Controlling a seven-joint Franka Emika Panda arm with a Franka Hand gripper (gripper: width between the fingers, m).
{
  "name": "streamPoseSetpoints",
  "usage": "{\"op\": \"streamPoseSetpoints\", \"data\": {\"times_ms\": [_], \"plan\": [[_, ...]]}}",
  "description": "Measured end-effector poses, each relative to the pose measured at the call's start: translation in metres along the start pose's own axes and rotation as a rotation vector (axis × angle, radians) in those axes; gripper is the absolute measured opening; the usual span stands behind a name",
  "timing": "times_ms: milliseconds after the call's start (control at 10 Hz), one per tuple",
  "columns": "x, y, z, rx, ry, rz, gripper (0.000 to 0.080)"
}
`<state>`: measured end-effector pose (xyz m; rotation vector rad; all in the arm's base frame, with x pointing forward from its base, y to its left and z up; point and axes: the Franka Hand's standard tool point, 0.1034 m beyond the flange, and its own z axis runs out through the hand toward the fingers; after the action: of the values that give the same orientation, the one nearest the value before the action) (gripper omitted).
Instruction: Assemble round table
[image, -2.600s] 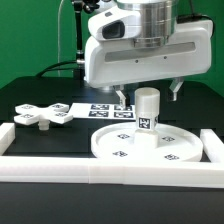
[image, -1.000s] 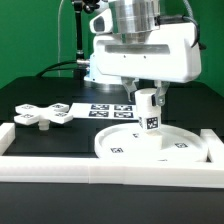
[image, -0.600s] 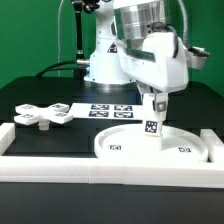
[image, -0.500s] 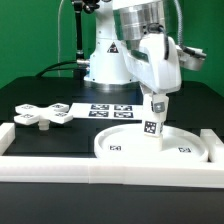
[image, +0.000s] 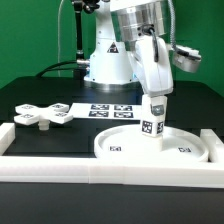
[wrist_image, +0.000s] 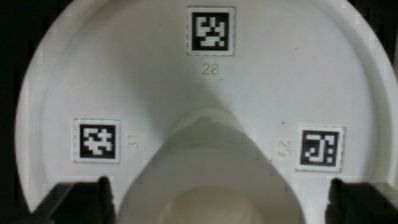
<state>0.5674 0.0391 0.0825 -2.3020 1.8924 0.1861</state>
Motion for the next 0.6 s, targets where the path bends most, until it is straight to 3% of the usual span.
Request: {"op": "streamPoseSetpoints", "data": {"times_ms": [200,600], "plan": [[-0.0026,-0.0033,-0.0031,-0.014,0.005,-0.163,0.0645],[-0.002,-0.0029,-0.002,-0.014,0.002,-0.446,0.0649]]}}
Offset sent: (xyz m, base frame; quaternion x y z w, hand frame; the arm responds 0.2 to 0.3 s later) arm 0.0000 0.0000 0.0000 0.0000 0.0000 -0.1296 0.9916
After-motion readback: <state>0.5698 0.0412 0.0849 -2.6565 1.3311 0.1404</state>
